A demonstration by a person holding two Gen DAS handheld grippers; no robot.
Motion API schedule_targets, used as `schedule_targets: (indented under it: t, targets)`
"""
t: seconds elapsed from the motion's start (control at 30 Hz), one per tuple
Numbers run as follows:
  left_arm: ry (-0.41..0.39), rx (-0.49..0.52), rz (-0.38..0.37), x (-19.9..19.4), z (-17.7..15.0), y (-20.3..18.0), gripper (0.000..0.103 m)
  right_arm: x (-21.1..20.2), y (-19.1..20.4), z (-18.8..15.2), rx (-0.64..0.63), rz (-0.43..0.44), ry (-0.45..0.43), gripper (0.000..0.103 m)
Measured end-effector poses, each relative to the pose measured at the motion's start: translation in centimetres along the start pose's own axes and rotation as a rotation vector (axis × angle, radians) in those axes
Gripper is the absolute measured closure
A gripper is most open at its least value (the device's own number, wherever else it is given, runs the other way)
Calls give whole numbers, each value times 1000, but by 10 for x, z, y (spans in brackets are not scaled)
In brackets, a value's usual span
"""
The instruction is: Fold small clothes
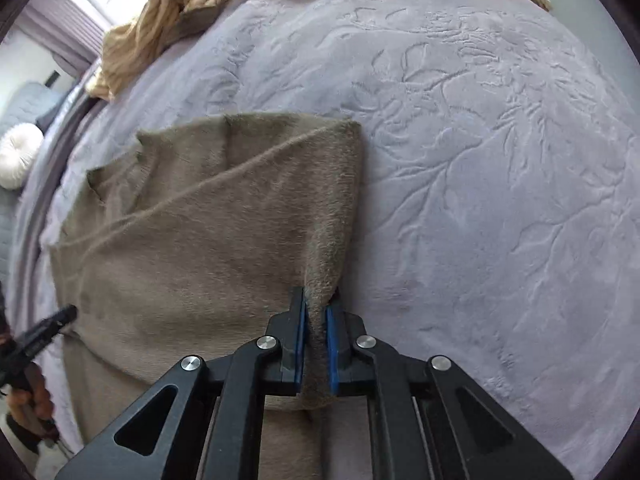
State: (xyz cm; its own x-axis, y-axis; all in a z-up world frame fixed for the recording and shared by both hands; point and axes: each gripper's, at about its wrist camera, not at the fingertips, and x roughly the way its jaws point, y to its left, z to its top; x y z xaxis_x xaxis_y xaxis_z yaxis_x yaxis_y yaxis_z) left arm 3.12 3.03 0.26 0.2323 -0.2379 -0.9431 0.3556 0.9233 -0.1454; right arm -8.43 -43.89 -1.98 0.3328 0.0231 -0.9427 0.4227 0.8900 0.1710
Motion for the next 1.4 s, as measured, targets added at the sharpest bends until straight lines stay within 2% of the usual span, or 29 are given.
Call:
schedule_targets:
  t: [0.03,0.23,0.4,0.5,0.63,0.8,0.83,0.9,0.93,0.97,1.13,1.23,1.33,1.37,1.4]
  targets:
    - [2,0,7,-1,0,0,81,-1,-4,-2,26,8,-10,82]
    - [11,-44,32,-16,-1,14,81,-35,-13,-21,159,14,-49,81]
    - [5,-23,36,-22,-2,15,81,-57,17,-34,103,96,-91,79]
    - [43,-29,56,-9,-8,16,81,-44,42,-36,44,110,-59,78]
    - [39,-40,65,-3,-5,13,81,-6,52,-45,34,64,27,79]
    - [48,-45,57,-4,-4,14,81,-16,44,-55,51,64,21,79]
    - [49,-43,60,-4,-2,16,81,-20,42,-56,58,67,24,76]
    - [49,-40,67,-6,-4,17,81,-27,41,-57,76,81,24,62]
    - [48,-41,69,-7,-4,17,81,-31,41,-58,85,90,20,49]
    - [48,-42,73,-8,-3,16,81,-34,42,-57,89,94,16,41]
    - [55,-45,90,-10,3,8,81,-45,46,-66,86,119,15,39]
    - [64,-45,99,-12,5,4,81,-47,51,-68,86,135,19,32]
    - [77,-35,110,-11,3,-1,81,-47,54,-67,85,146,26,31]
    - [84,-34,116,-11,3,-2,76,-48,54,-67,85,150,29,30]
    - [87,-37,121,-12,3,-3,44,-48,54,-68,84,154,32,28]
